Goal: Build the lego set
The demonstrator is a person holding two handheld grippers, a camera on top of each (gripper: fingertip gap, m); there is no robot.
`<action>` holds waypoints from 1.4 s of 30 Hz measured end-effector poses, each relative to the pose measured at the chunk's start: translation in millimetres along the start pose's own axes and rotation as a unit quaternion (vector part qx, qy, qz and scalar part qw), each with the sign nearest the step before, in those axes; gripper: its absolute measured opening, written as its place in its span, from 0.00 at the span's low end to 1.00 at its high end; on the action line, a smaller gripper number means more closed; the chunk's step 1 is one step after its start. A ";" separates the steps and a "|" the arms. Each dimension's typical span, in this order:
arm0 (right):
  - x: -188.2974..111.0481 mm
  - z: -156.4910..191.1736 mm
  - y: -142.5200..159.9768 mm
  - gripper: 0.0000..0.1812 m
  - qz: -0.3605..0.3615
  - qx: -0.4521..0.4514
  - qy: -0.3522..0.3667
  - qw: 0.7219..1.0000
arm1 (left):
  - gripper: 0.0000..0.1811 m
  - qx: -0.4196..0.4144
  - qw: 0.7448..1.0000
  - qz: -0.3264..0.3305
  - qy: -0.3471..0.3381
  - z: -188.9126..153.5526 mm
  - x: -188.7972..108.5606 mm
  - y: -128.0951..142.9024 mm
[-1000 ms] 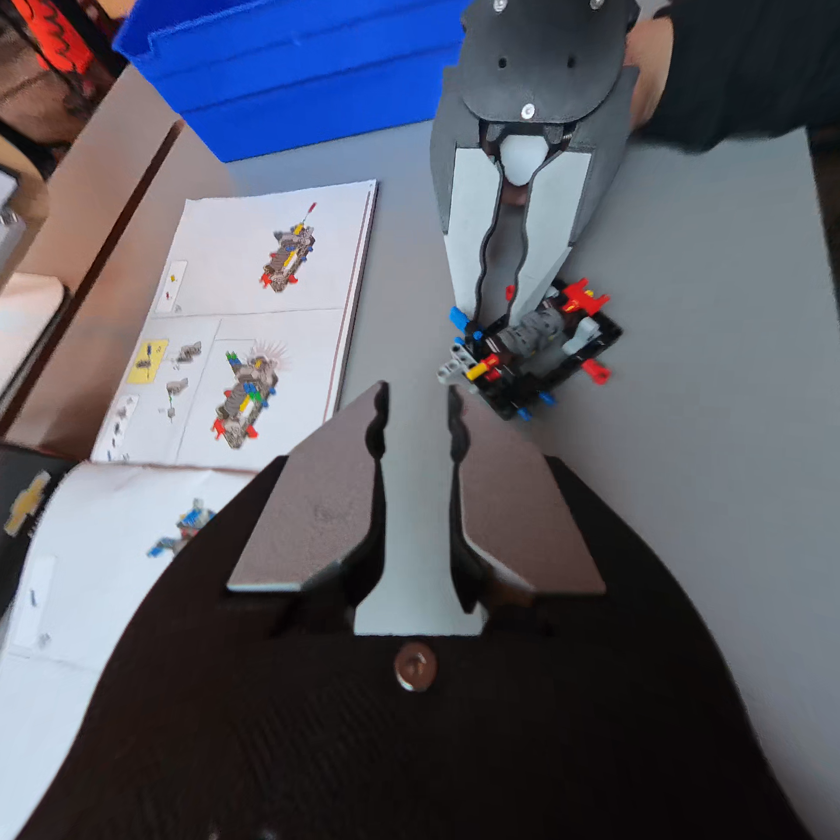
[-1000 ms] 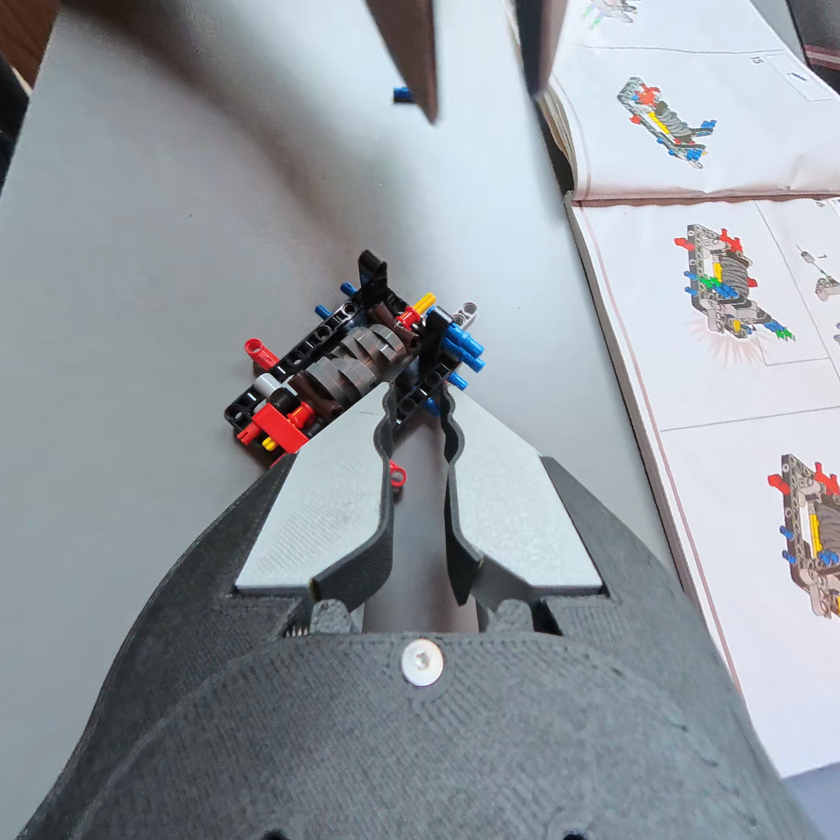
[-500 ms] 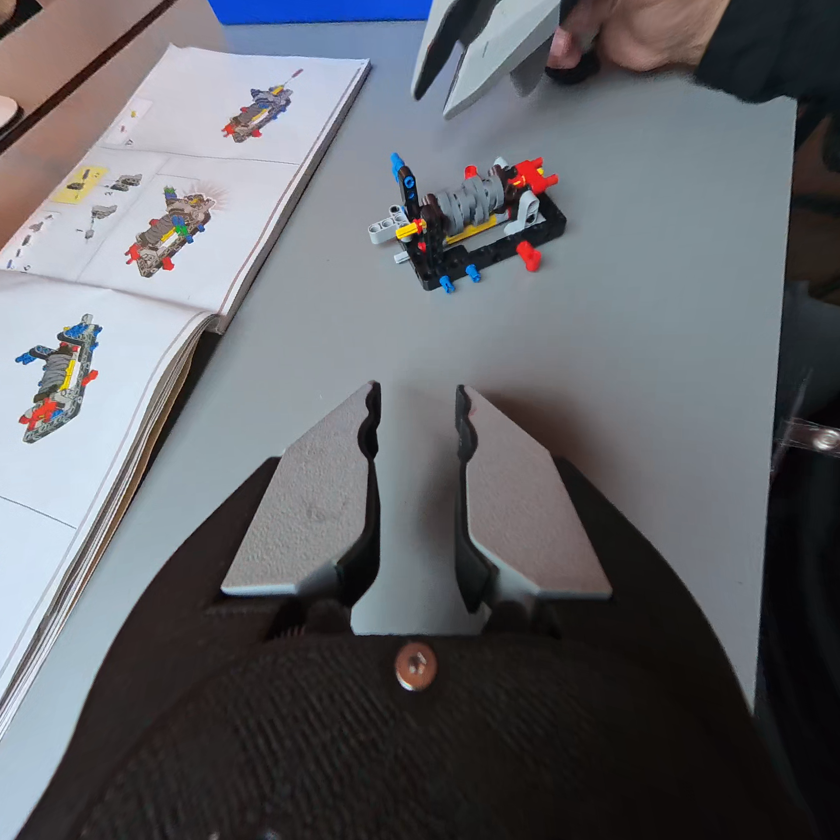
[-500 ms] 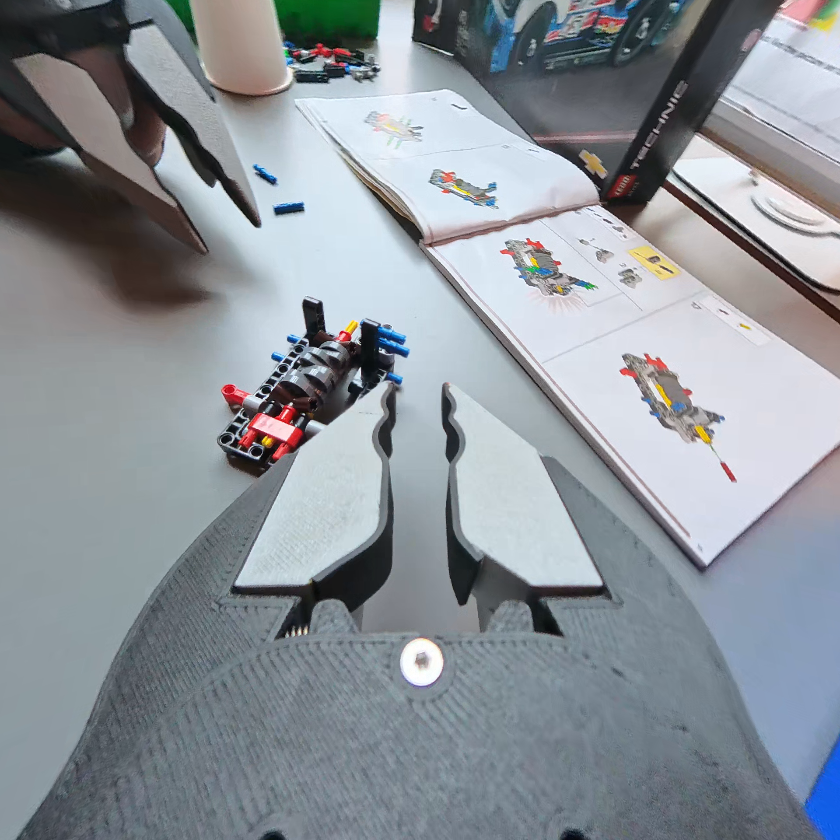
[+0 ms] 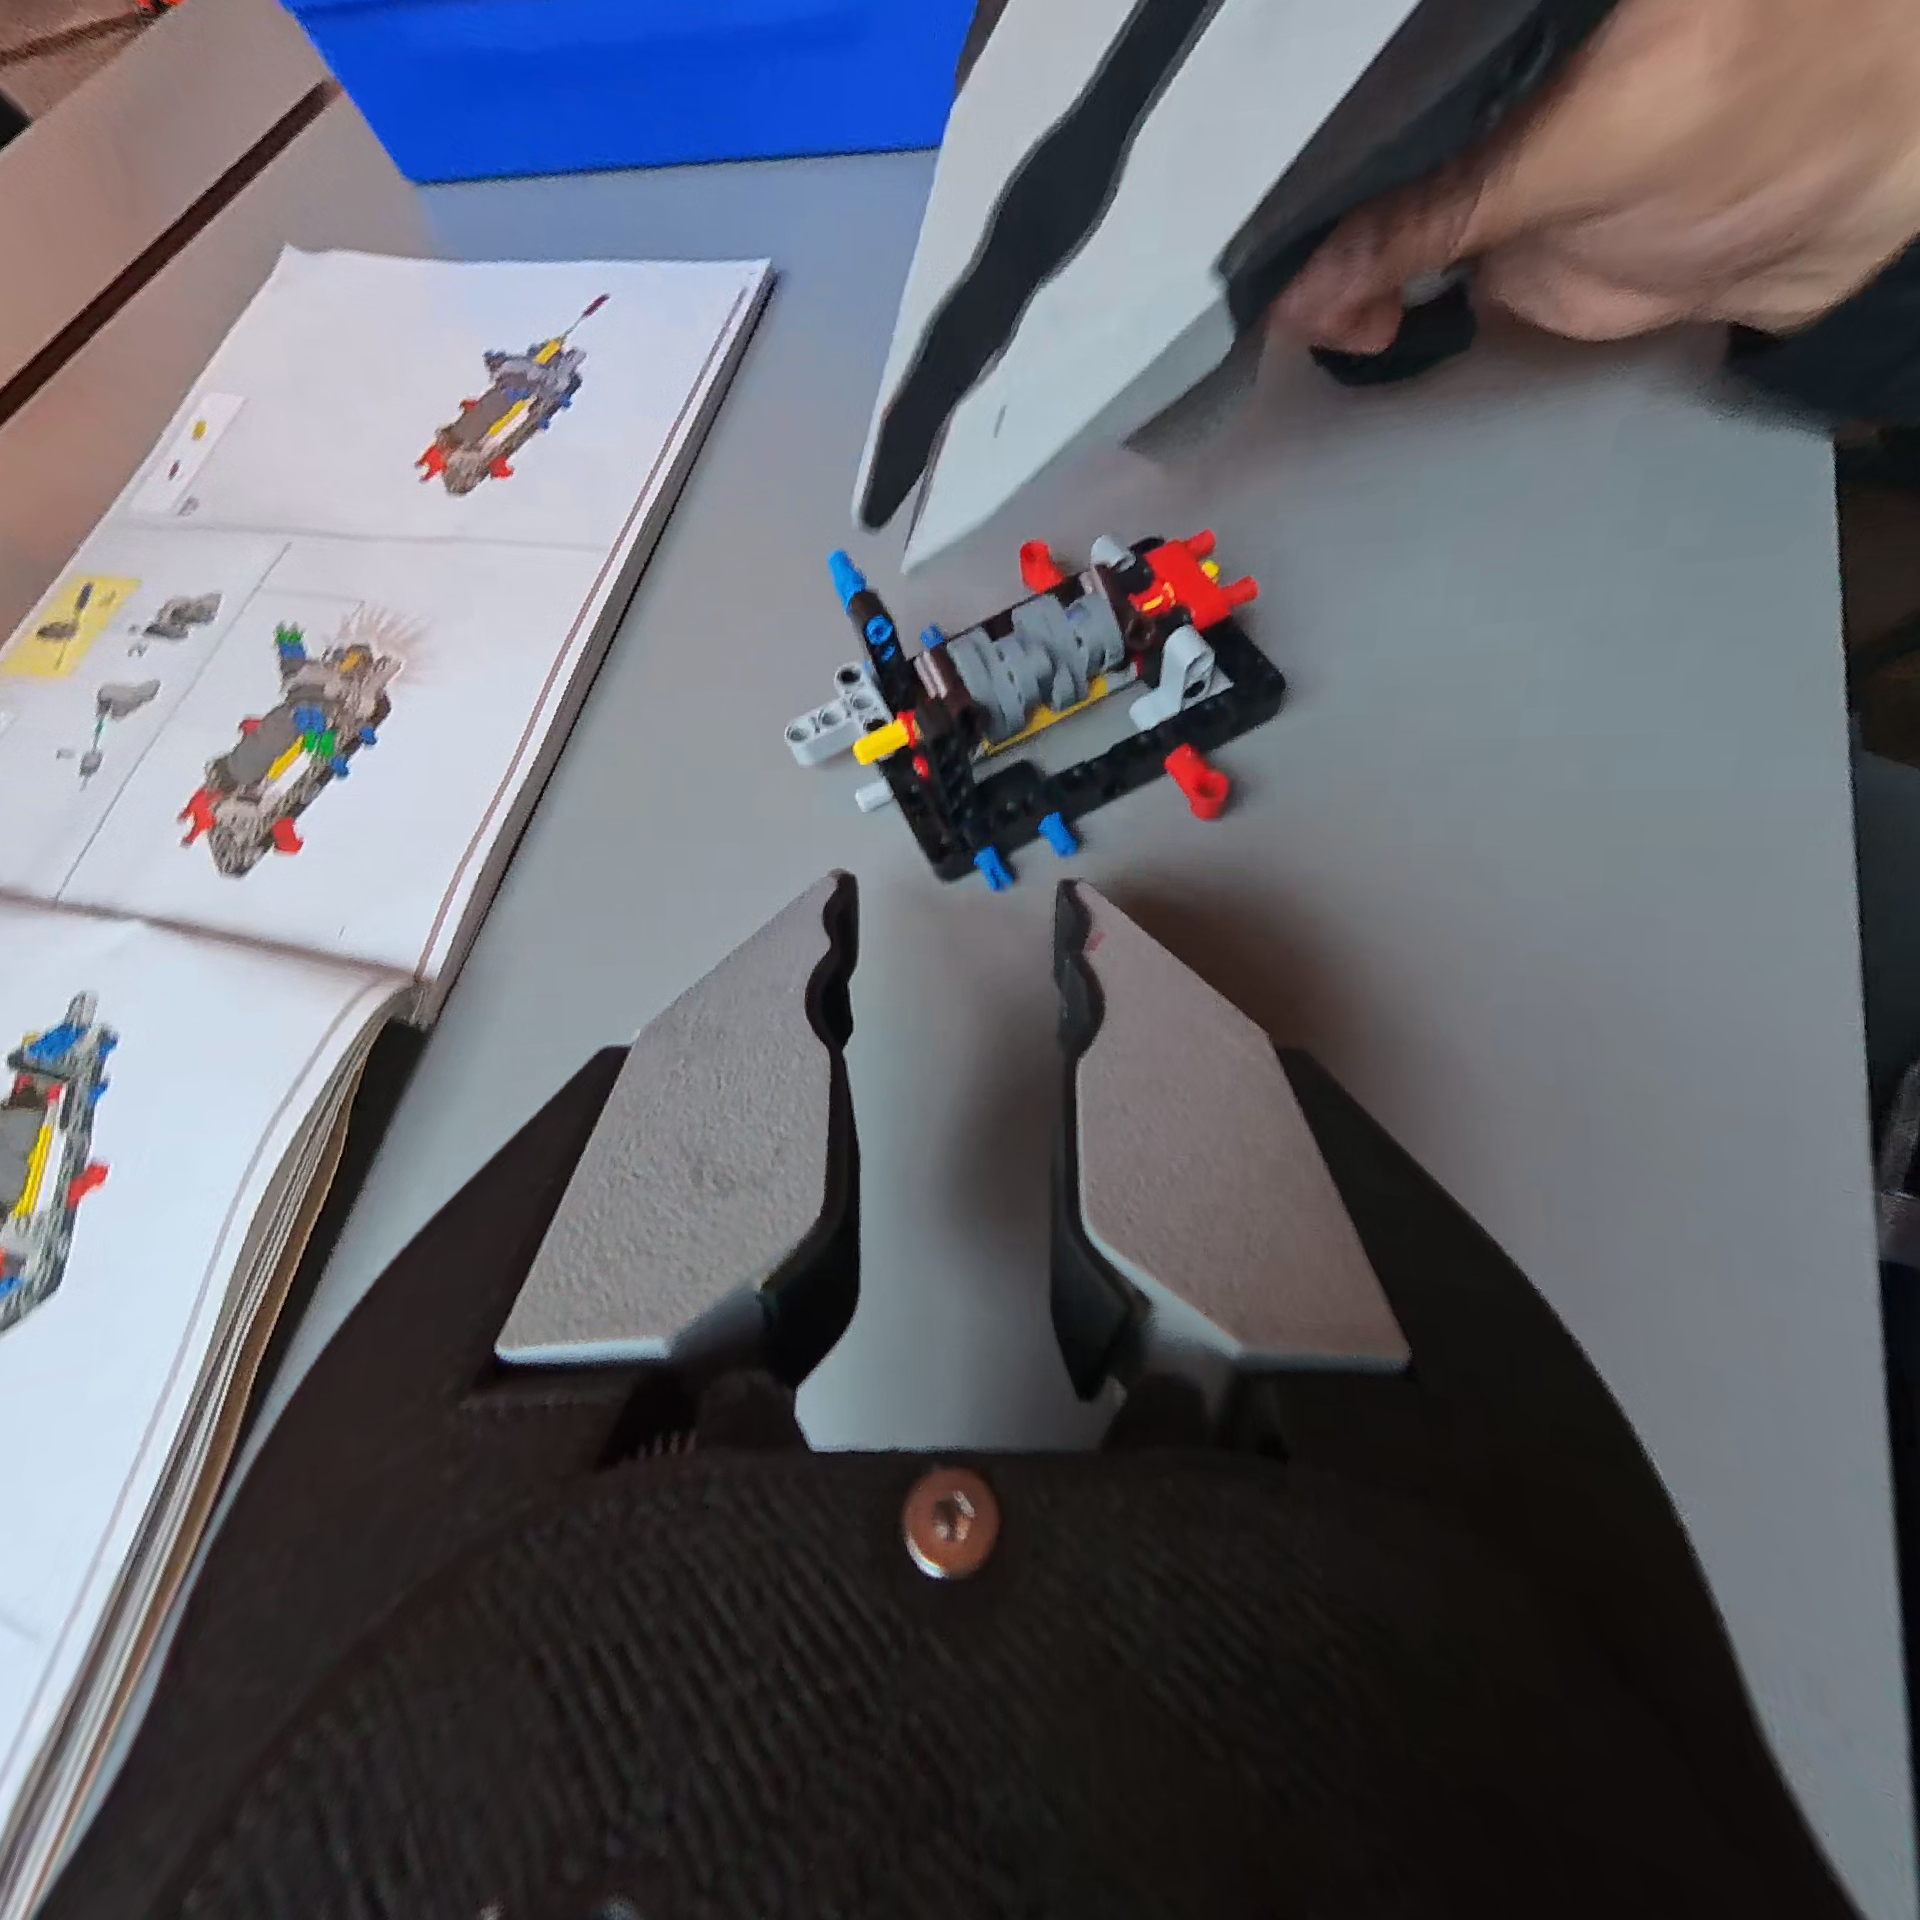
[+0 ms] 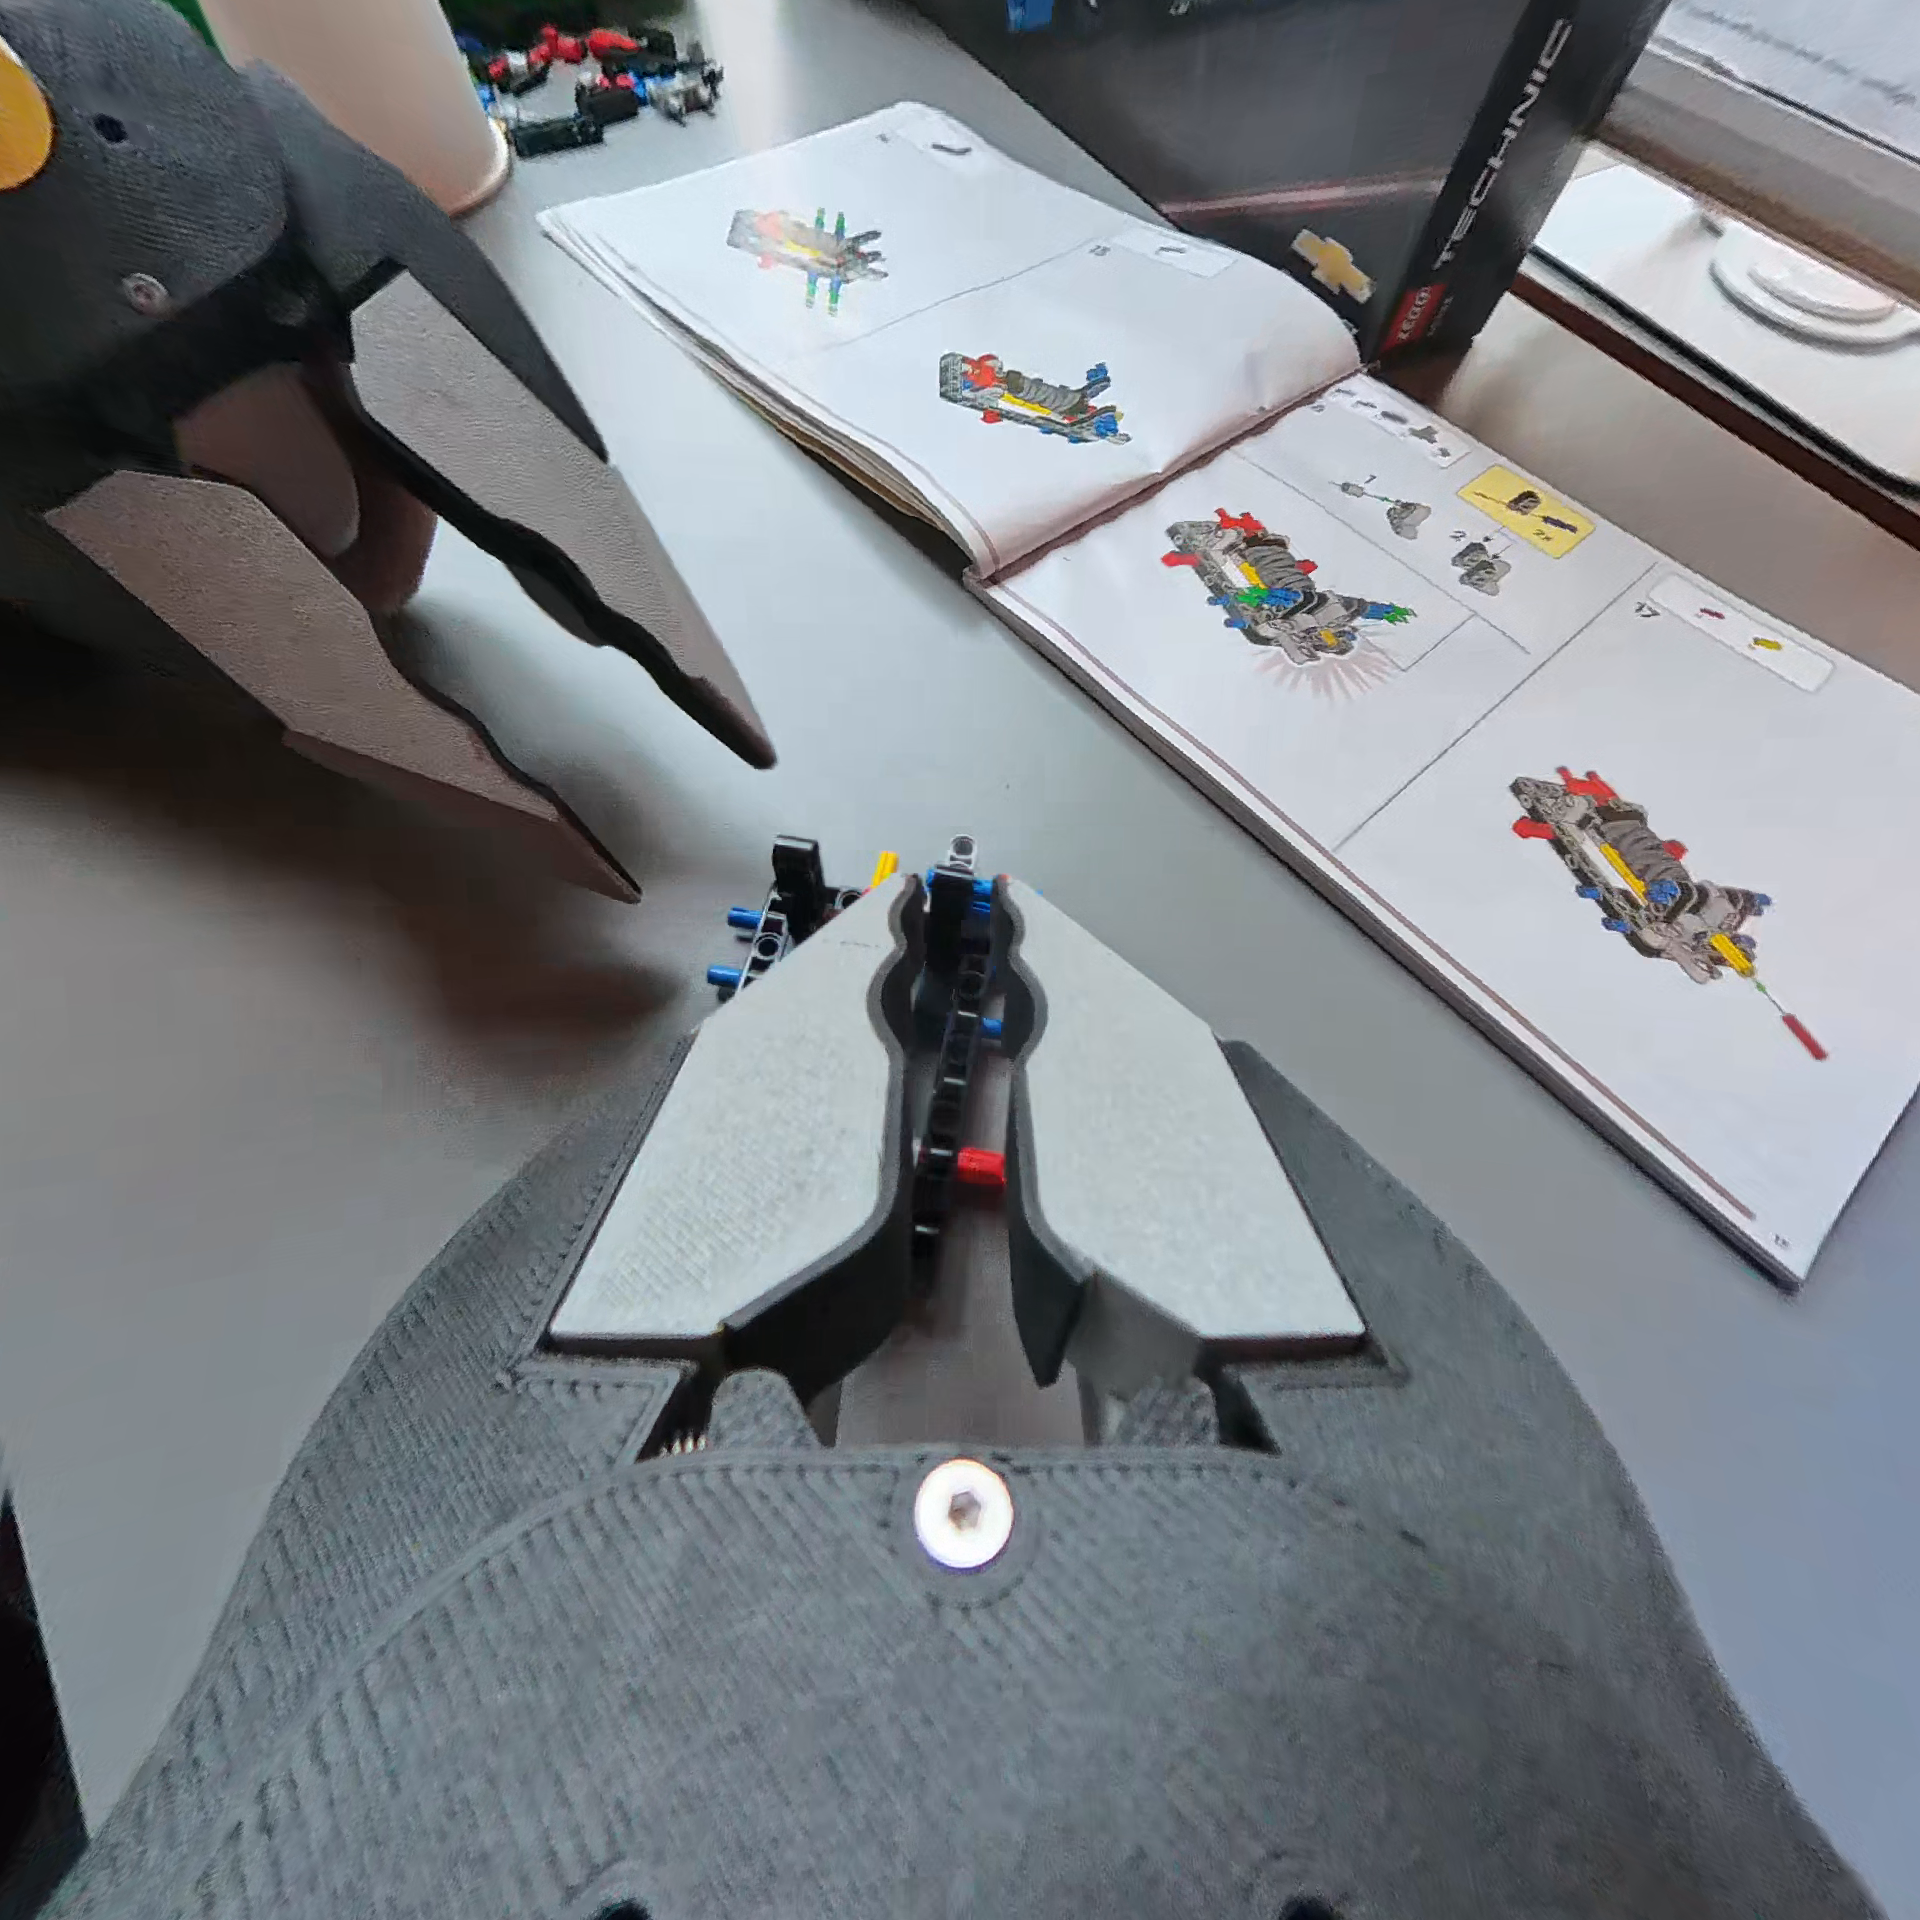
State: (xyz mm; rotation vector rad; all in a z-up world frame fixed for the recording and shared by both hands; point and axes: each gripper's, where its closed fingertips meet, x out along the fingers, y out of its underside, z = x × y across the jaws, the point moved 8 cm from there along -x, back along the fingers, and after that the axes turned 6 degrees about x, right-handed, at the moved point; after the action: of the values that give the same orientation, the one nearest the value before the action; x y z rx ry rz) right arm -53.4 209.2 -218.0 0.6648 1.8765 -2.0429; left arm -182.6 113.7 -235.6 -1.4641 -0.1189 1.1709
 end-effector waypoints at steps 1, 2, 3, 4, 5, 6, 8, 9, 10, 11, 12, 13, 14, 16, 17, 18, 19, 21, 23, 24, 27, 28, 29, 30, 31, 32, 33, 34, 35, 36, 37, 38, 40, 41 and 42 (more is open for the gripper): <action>3.4 2.6 -0.8 0.05 0.012 -0.010 0.006 1.000 | 0.19 0.006 1.000 -0.006 0.009 0.0 3.1 -3.1; 6.2 5.0 -1.2 0.05 0.023 -0.022 0.012 0.999 | 0.19 0.011 1.000 -0.011 0.015 0.8 5.9 -5.7; 8.4 6.7 -1.8 0.05 0.029 -0.035 0.021 0.999 | 0.19 0.014 1.000 -0.014 0.019 2.3 8.6 -7.6; 10.2 7.7 -2.3 0.04 0.033 -0.048 0.032 0.998 | 0.19 0.017 0.999 -0.014 0.024 3.8 11.4 -9.0; 11.5 8.4 -2.9 0.03 0.036 -0.059 0.043 0.997 | 0.19 0.017 0.999 -0.013 0.030 5.4 14.5 -10.1; 12.5 9.1 -3.6 0.03 0.040 -0.067 0.051 0.996 | 0.19 0.016 0.999 -0.011 0.035 6.8 17.2 -11.0; 13.7 11.1 -4.5 0.03 0.047 -0.080 0.057 0.994 | 0.18 0.015 0.999 -0.012 0.051 7.8 21.2 -12.9; 14.2 12.0 -4.4 0.04 0.049 -0.085 0.059 0.993 | 0.17 0.016 0.998 -0.012 0.057 7.7 22.4 -13.5; 14.4 12.8 -4.1 0.05 0.049 -0.088 0.061 0.993 | 0.15 0.018 0.998 -0.010 0.062 7.6 23.5 -13.6; 14.4 13.2 -3.8 0.05 0.049 -0.090 0.063 0.993 | 0.14 0.019 0.998 -0.007 0.067 7.4 24.6 -13.5; 14.0 13.1 -3.5 0.03 0.048 -0.092 0.067 0.992 | 0.14 0.018 0.998 -0.003 0.067 7.7 25.6 -13.1; 13.5 12.7 -3.4 0.03 0.049 -0.095 0.073 0.992 | 0.15 0.015 0.998 0.000 0.065 8.4 26.0 -12.7; 13.3 12.4 -3.2 0.03 0.049 -0.098 0.078 0.991 | 0.16 0.014 0.998 0.001 0.061 8.8 25.8 -12.6; 12.1 13.4 -3.8 0.03 0.043 -0.096 0.076 0.992 | 0.17 0.009 0.999 -0.003 0.047 9.2 22.0 -11.5; 9.4 14.4 -4.9 0.05 0.031 -0.089 0.071 0.993 | 0.17 0.001 0.999 -0.006 0.044 8.8 17.8 -10.3; 5.0 15.0 -6.3 0.08 0.016 -0.079 0.066 0.995 | 0.18 -0.010 0.999 -0.011 0.046 7.8 12.2 -9.1; -0.9 14.5 -6.9 0.10 0.003 -0.067 0.063 0.996 | 0.18 -0.020 0.999 -0.015 0.047 6.8 5.6 -7.8; -15.5 11.2 -3.2 0.10 -0.009 -0.046 0.062 0.997 | 0.18 -0.028 0.998 -0.016 0.051 2.7 -8.8 -2.4; -31.1 6.0 7.7 0.10 -0.012 -0.024 0.070 0.997 | 0.18 -0.030 0.998 -0.008 0.052 -4.6 -22.7 9.6; -37.8 3.8 15.3 0.11 -0.009 -0.013 0.070 0.997 | 0.17 -0.030 0.998 -0.005 0.052 -9.7 -29.0 17.0; -50.5 2.8 38.3 0.13 0.004 0.019 0.045 0.999 | 0.17 -0.022 0.999 0.015 0.033 -21.2 -48.4 32.4; -51.6 3.5 44.3 0.14 0.006 0.027 0.034 0.999 | 0.16 -0.018 0.999 0.015 0.021 -23.9 -54.0 35.4; -51.3 4.7 49.0 0.15 0.010 0.033 0.023 0.999 | 0.15 -0.016 1.000 0.018 0.011 -26.1 -58.4 38.1; -49.8 6.2 52.3 0.15 0.021 0.037 0.013 0.999 | 0.15 -0.015 1.000 0.024 0.001 -27.9 -61.4 40.7; -47.6 8.9 54.1 0.13 0.038 0.038 0.002 0.999 | 0.16 -0.019 0.999 0.031 -0.007 -29.2 -63.6 43.0; -44.7 12.7 55.5 0.14 0.055 0.037 -0.013 0.998 | 0.16 -0.024 0.999 0.038 -0.012 -30.4 -65.2 45.1; -41.7 17.2 57.3 0.14 0.071 0.035 -0.026 0.997 | 0.17 -0.029 0.998 0.045 -0.014 -31.9 -66.3 47.1; -39.0 22.2 59.5 0.14 0.088 0.030 -0.039 0.995 | 0.18 -0.032 0.998 0.052 -0.016 -33.3 -67.3 49.0; -36.8 28.6 61.2 0.15 0.101 0.019 -0.055 0.993 | 0.18 -0.035 0.997 0.060 -0.018 -34.3 -68.2 51.0; -35.7 36.1 61.4 0.14 0.105 0.004 -0.073 0.992 | 0.19 -0.037 0.997 0.067 -0.018 -35.1 -68.9 53.0; -35.1 43.8 61.3 0.14 0.106 -0.013 -0.086 0.991 | 0.19 -0.040 0.996 0.074 -0.015 -35.8 -69.3 54.8; -34.5 51.0 61.1 0.14 0.106 -0.033 -0.098 0.989 | 0.20 -0.046 0.996 0.074 -0.016 -35.7 -70.3 55.6; -34.5 62.9 60.1 0.12 0.096 -0.078 -0.112 0.986 | 0.22 -0.064 0.995 0.070 -0.023 -33.6 -73.1 56.8; -35.1 64.8 58.8 0.12 0.085 -0.096 -0.105 0.986 | 0.25 -0.073 0.995 0.067 -0.025 -32.9 -75.1 57.4; -36.1 65.8 57.3 0.11 0.072 -0.107 -0.102 0.986 | 0.28 -0.083 0.994 0.063 -0.030 -32.4 -77.7 58.4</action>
State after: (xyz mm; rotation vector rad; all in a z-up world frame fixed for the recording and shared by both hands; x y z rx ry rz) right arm -2.9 134.3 -245.5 0.5006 1.8376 -1.7190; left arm -229.0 22.8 -244.1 -1.6010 -0.1713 1.3351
